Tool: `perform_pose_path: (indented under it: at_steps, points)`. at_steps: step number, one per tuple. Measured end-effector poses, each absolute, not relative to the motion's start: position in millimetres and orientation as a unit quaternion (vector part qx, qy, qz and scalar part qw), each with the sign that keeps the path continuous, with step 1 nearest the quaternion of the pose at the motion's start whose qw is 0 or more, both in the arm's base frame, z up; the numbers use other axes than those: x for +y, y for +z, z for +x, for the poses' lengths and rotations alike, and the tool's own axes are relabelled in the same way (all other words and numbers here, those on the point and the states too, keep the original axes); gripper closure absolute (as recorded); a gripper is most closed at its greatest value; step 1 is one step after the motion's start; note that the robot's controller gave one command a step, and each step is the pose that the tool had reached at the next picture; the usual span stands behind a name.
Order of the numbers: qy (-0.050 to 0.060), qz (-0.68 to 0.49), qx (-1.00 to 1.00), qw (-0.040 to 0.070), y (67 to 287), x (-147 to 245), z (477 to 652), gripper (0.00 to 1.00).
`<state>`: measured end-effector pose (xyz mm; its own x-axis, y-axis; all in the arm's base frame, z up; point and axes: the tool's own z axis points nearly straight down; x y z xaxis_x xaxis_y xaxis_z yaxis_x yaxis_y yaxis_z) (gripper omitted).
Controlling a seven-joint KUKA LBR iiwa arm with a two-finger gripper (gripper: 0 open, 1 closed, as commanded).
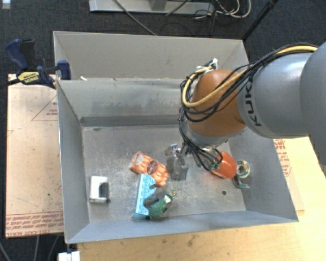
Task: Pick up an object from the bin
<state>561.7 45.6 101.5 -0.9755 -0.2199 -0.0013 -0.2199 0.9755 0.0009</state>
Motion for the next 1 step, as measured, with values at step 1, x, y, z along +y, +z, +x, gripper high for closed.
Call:
perform_pose_path:
  at_steps: [1]
  points:
    - [0.001,-0.110,0.994,0.001,101.5,45.6,561.7,0.00]
